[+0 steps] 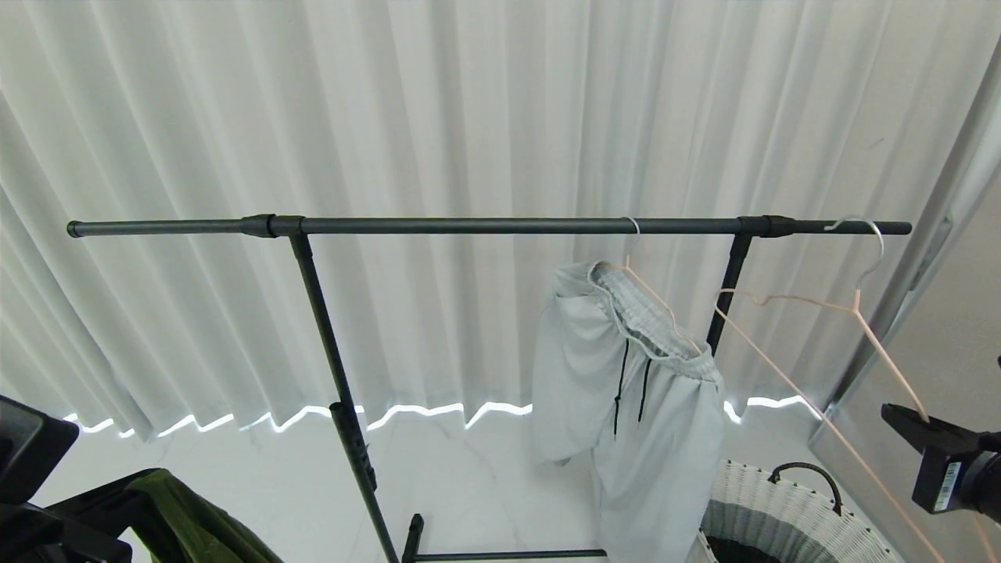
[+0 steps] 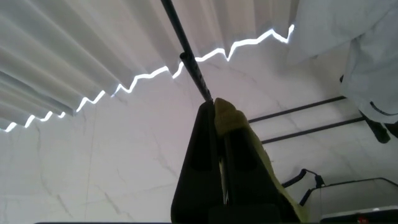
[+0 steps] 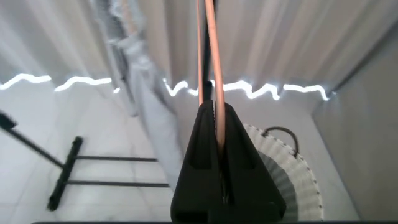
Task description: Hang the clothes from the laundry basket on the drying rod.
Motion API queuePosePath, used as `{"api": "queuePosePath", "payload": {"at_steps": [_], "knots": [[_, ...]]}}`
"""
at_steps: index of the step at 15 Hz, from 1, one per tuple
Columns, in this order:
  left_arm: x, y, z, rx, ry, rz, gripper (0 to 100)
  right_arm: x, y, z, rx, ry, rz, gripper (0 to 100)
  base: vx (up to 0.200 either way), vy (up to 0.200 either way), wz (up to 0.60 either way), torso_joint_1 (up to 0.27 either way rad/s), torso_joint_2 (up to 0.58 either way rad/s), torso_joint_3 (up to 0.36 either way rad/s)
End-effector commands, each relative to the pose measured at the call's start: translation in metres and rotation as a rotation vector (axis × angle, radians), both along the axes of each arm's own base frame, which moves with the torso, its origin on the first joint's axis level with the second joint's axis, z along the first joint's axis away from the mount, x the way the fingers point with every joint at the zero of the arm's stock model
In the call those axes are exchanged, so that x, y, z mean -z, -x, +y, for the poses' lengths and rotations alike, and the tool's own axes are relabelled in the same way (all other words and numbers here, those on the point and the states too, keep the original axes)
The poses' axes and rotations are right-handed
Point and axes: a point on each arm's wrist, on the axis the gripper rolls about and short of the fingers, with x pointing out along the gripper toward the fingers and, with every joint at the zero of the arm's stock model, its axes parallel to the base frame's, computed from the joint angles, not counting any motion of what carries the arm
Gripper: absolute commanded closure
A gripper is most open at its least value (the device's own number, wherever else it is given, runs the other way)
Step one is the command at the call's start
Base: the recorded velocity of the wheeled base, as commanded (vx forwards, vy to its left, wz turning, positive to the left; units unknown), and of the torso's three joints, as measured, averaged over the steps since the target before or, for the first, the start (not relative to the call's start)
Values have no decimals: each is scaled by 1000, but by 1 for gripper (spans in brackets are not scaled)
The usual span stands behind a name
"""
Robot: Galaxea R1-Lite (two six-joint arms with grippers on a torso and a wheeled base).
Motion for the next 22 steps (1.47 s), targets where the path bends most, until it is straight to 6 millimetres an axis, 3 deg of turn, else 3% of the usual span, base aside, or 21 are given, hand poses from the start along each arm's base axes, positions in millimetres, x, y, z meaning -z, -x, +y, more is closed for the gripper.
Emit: {"api": "queuePosePath", "payload": {"at_steps": [1,7,12,18,22], "knots": [[0,0,0,0,0,2,100,-9,14,3,-76,-28,-58,100,0,0,0,0,0,0],[1,0,0,3,-4,3,100,-14,50,1,-496,-132,-144,100,0,0,0,0,0,0],[2,0,0,13,-26,6,100,-9,57,12,-669,-265,-34,100,0,0,0,0,0,0],[-2,0,-3,51,-14,-15,100,7,66,19,-789,-255,43,100,0,0,0,0,0,0],[-21,-26,-15,89,-3,-11,100,2,71,36,-956,-236,73,100,0,0,0,0,0,0]]}}
